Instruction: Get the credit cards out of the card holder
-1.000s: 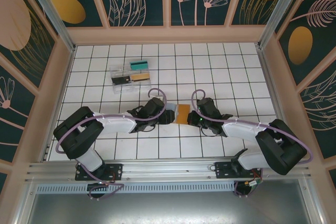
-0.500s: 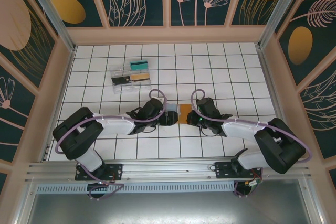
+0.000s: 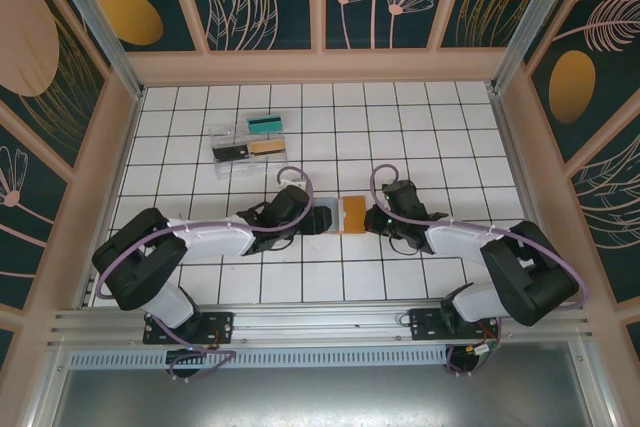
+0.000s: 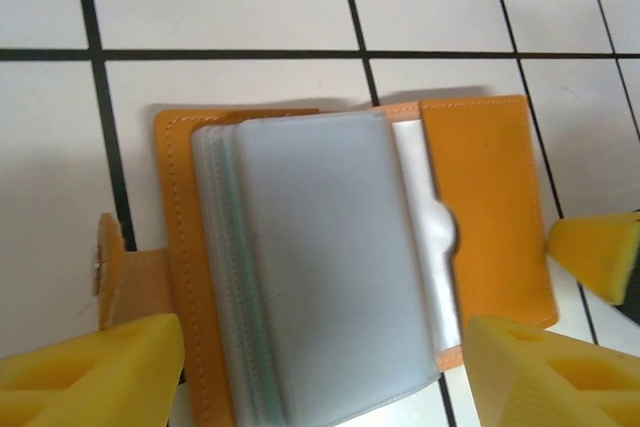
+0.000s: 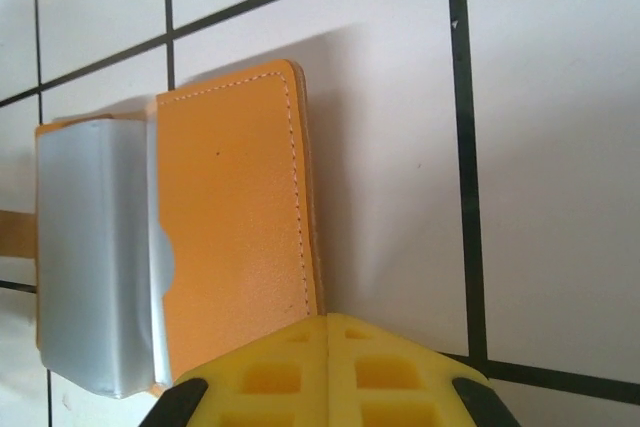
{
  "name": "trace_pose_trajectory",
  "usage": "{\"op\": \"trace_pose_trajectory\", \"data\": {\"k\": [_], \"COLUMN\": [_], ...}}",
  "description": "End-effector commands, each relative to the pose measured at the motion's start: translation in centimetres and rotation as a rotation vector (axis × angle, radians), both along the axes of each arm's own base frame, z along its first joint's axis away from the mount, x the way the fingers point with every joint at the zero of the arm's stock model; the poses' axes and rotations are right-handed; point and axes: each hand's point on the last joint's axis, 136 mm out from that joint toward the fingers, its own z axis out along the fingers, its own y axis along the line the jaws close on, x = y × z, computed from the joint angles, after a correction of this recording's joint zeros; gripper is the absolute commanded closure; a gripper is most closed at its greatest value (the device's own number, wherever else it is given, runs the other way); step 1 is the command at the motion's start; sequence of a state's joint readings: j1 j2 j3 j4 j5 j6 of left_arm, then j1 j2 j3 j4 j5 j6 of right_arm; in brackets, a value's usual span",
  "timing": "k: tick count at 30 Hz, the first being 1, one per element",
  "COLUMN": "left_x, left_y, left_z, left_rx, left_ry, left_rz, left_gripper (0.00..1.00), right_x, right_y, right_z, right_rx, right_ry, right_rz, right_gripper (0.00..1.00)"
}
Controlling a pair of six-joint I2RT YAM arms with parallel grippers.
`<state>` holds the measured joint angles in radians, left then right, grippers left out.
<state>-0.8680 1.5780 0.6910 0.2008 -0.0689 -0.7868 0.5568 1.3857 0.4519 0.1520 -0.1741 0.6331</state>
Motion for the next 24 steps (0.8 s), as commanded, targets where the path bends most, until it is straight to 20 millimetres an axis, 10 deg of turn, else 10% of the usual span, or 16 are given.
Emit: {"op": "trace_pose_trajectory", "data": {"k": [1, 24], "left_x": [0.9, 0.3], "left_y": [-0.4, -1.7], "left_z": [0.0, -1.2], "left_rx": [0.012, -0.016], "left_ry": [-0.003, 0.045], "left_rz": [0.008, -0.049], "left_gripper": [0.27, 0.3], "right_x": [0.2, 0.2], "right_y": [0.7, 0.2], "right_z": [0.1, -1.2], "right_rx": [0.015, -0.02], "right_ry": [0.003, 0.03], "right_rz": [0.038, 0.017], "right_gripper": [1.0, 0.94]}}
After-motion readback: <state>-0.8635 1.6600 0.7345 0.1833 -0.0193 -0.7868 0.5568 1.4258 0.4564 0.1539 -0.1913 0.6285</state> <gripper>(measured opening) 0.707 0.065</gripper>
